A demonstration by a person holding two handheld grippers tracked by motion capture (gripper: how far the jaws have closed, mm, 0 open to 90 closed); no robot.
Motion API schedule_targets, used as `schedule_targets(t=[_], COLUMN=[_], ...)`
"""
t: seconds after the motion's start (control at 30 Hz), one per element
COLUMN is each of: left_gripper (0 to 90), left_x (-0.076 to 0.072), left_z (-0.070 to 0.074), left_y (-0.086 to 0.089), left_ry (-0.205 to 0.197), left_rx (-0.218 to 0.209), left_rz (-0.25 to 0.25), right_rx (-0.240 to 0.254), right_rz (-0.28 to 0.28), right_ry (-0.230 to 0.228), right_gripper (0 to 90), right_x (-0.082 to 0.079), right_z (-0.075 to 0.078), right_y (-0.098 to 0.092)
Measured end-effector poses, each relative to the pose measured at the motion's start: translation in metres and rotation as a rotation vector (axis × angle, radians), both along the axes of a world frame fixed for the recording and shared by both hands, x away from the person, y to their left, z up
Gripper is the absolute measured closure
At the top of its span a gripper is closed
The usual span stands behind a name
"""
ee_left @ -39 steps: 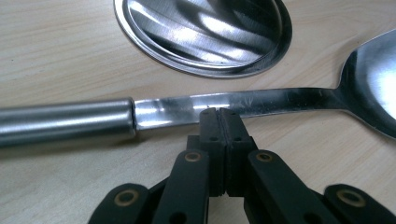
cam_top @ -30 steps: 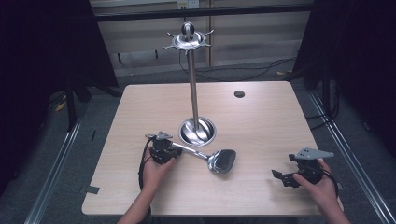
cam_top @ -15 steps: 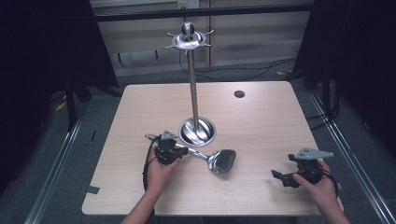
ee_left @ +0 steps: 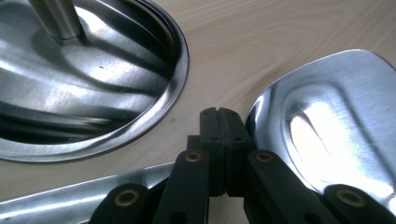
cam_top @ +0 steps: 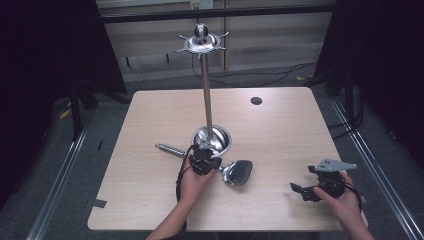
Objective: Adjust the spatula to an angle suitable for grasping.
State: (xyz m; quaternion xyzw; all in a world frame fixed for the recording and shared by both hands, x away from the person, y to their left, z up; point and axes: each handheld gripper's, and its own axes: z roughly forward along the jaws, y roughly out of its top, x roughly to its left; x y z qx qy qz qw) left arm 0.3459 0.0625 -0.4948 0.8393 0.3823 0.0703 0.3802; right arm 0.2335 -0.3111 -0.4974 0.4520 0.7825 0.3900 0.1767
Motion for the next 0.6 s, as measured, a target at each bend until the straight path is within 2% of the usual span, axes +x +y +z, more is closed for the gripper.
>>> schedule_targets(t=[0.07,0.27,0.4,0.47,0.57,0.6], left_gripper=[89.1,89.7,90.0,90.0,90.0,90.0], left_x=[0.002,0.001,-0.002,-0.005,-0.009,-0.012], left_z=[-0.003,-0.008,-0.006,-0.006,-0.005,-0.005], left_y=[-0.004,-0.009,-0.005,-0.001,0.005,0.007], left_ry=[0.001,0.027,0.035,0.045,0.059,0.068], left_rx=[0.010,-0.038,-0.021,-0.030,-0.007,-0.022], left_rz=[0.006,-0.010,-0.031,-0.036,-0.073,-0.074], right_rx=[-0.002,-0.001,-0.004,-0.004,-0.003,-0.004], right_rz=[0.000,0.000,-0.002,0.001,0.001,0.001], right_ry=[0.001,-0.004,0.002,-0.001,-0.003,-0.002], right_gripper=[3.4,3.4,3.4,3.4,3.4,3.4], right_x=[0.000,0.000,0.000,0.000,0.000,0.000], right_z=[0.000,0.001,-0.001,0.000,0.000,0.000], right_y=[0.000,-0.001,-0.001,-0.001,-0.001,-0.001])
